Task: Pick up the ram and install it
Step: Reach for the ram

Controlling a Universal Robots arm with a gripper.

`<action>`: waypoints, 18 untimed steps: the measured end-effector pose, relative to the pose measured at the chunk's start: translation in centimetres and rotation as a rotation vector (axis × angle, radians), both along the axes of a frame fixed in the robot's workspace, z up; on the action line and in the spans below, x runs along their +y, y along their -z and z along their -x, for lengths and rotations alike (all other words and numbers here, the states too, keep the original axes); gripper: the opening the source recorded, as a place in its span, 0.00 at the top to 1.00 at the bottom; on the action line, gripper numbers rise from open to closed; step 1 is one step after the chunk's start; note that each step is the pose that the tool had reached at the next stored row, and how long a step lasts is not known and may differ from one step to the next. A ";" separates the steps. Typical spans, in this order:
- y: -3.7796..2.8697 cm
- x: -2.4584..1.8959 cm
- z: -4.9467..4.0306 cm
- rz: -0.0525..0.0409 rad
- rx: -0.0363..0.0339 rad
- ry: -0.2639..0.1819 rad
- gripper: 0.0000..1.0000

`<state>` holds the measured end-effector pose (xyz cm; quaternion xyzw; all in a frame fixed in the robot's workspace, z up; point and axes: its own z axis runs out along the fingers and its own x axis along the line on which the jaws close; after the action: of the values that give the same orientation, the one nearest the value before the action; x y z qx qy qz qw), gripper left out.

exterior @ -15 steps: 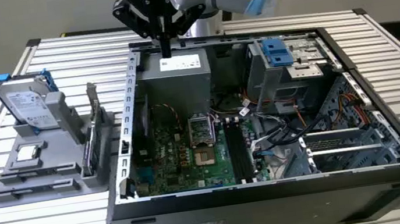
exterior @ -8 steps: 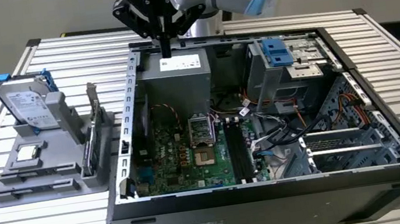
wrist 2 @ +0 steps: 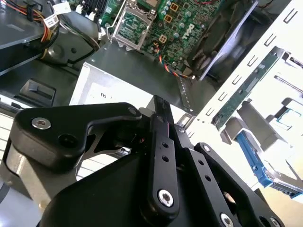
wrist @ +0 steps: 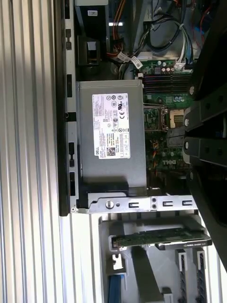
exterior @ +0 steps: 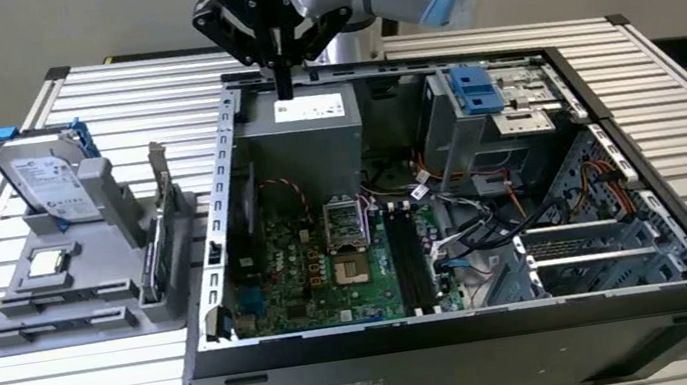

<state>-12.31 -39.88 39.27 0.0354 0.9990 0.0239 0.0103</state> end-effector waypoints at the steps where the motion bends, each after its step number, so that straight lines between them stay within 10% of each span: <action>1: 0.00 0.00 0.14 0.0000 0.0000 0.000 1.00; 18: 0.15 0.01 3.33 -0.0002 -0.0001 0.000 1.00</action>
<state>-15.64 -39.88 39.12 0.0354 0.9990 0.0240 0.0104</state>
